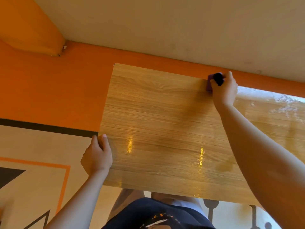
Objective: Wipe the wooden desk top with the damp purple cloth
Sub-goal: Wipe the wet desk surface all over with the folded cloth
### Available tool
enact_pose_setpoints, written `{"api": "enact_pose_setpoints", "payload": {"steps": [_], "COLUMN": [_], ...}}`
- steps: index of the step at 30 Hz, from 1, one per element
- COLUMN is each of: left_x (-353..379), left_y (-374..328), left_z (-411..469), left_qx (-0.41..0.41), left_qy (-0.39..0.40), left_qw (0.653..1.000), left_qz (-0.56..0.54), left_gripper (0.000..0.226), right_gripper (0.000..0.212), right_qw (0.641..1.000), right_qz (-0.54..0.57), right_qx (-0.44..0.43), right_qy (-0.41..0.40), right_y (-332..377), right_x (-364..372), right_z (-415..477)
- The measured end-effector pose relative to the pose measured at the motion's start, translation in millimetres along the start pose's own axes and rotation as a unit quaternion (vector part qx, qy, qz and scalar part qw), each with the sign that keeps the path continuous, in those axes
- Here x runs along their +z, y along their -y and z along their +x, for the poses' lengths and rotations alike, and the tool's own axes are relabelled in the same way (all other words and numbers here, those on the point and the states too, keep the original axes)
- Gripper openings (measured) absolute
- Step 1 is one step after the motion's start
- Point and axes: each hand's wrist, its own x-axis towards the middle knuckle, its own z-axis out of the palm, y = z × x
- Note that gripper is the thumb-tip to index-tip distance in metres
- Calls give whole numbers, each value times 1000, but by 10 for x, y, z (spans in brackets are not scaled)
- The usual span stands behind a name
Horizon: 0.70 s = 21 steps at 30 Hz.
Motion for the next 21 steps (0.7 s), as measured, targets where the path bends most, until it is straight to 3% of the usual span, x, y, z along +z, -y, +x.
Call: {"api": "enact_pose_setpoints", "payload": {"steps": [14,18,21], "left_x": [21,-11,31], "left_y": [23,-27,-311], "left_z": [-2,-68,-370], "left_qx": [29,101,243], "left_qy": [-20,-60,-69], "left_qw": [999,993,967], "left_qz": [-23,-8,19], "left_gripper": [36,34,42], "right_gripper": [29,29,32], "right_qw": [988,975,965], "right_qz": [-128,-163,-181], "right_qx": [-84,-144,-181], "right_qy": [12,43,53], "right_y": [-291,-336,-419], "right_x": [-288,-372,-410], "right_z": [88,149,147]}}
